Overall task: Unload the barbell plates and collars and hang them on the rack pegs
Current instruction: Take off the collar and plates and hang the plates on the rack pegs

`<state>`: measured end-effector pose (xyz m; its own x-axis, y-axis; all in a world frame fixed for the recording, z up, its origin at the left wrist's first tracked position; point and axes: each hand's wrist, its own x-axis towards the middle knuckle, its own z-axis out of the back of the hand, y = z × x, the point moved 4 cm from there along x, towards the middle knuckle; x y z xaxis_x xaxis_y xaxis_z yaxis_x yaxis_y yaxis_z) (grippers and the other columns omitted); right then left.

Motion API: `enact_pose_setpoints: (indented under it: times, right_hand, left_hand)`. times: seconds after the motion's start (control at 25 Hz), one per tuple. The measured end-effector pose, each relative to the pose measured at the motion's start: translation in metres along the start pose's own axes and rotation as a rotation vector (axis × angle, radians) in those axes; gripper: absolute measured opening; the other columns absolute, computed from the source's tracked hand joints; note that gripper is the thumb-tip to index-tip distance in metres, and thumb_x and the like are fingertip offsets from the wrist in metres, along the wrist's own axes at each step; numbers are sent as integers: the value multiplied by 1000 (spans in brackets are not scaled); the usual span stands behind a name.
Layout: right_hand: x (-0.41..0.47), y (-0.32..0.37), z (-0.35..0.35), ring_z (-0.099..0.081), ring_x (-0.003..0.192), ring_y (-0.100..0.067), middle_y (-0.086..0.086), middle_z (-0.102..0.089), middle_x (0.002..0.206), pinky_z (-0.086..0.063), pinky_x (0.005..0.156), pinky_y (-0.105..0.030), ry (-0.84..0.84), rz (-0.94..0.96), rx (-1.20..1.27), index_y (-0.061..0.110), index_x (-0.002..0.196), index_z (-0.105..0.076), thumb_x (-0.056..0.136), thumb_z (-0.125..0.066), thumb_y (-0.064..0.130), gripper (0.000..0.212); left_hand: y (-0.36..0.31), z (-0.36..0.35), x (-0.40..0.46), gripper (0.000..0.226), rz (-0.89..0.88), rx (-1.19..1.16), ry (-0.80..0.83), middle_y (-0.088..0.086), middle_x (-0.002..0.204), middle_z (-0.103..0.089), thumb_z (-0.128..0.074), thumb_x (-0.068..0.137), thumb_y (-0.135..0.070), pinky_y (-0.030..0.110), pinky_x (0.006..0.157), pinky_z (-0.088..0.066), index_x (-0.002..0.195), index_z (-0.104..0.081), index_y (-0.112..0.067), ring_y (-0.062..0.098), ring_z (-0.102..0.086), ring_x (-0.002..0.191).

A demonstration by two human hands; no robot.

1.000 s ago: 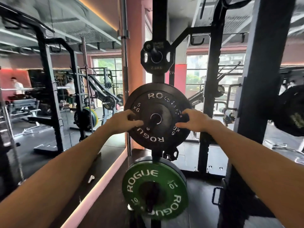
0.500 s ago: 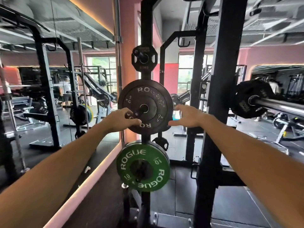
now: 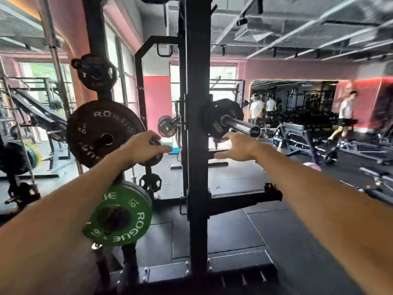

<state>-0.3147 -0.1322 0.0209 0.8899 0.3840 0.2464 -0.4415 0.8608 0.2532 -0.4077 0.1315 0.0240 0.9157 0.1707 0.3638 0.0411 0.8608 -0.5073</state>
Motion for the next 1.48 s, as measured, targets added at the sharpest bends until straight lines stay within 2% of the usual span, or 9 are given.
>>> enact_pose_setpoints:
  times: [0.08, 0.16, 0.28, 0.48, 0.8, 1.04, 1.16, 1.32, 1.48]
  right_hand:
    - [-4, -53, 21, -46, 129, -26, -5, -43, 147, -37, 105, -34, -17, -42, -7, 18, 145, -36, 76, -68, 59, 87]
    - [-4, -108, 41, -46, 129, -27, -5, -43, 147, -37, 108, -39, -38, -60, -42, 18, 146, -34, 76, -68, 60, 88]
    - [5, -175, 63, -43, 133, -27, -6, -38, 151, -35, 109, -47, -38, -81, -81, 19, 145, -33, 78, -67, 57, 85]
    - [34, -244, 74, -43, 132, -29, -9, -39, 150, -35, 109, -45, -2, -52, -43, 15, 145, -33, 85, -66, 40, 73]
    - [107, -274, 59, -49, 120, -29, -10, -49, 137, -43, 98, -40, -35, 3, -13, 12, 137, -40, 89, -60, 41, 59]
    - [196, -290, 30, -51, 117, -29, -11, -52, 134, -44, 91, -37, -51, -28, -18, 10, 138, -39, 89, -57, 45, 63]
    - [258, -297, 12, -51, 119, -31, -12, -51, 135, -42, 89, -37, -86, -57, -2, 8, 139, -37, 90, -56, 46, 65]
    - [327, -298, -12, -51, 118, -33, -15, -50, 134, -42, 84, -36, -82, -72, 47, 6, 129, -43, 90, -56, 46, 57]
    - [387, -292, -38, -55, 116, -35, -13, -53, 131, -48, 93, -47, -99, -46, 218, 14, 132, -32, 77, -66, 44, 71]
  left_hand:
    - [-40, -36, 22, 68, -32, -22, 35, 6, 129, -60, -70, 79, -58, 33, 98, -42, 132, -55, -18, 23, -56, 114]
    - [-84, -72, 42, 70, -57, -48, 46, 6, 138, -55, -69, 80, -58, 35, 104, -40, 135, -52, -18, 24, -52, 122]
    - [-134, -113, 67, 65, -62, -97, 24, 6, 141, -50, -69, 84, -49, 32, 95, -37, 136, -51, -16, 24, -48, 125]
    - [-171, -154, 107, 64, 9, -95, -35, 7, 141, -49, -71, 83, -42, 32, 93, -37, 138, -49, -17, 24, -49, 124]
    - [-160, -173, 178, 56, 79, 35, -113, 7, 126, -57, -71, 83, -40, 28, 81, -40, 132, -53, -20, 19, -52, 100]
    - [-133, -192, 265, 53, 63, 79, -151, 7, 130, -56, -66, 87, -34, 29, 86, -39, 134, -50, -16, 22, -51, 107]
    - [-116, -204, 325, 52, 60, 87, -204, 8, 130, -59, -64, 88, -34, 33, 94, -43, 134, -50, -15, 26, -54, 115]
    - [-101, -217, 389, 50, 51, 91, -263, 10, 126, -62, -62, 88, -34, 35, 97, -45, 133, -52, -16, 28, -57, 115]
    - [-98, -232, 446, 50, -51, 99, -321, 10, 128, -61, -64, 89, -29, 32, 97, -42, 135, -51, -13, 28, -57, 117]
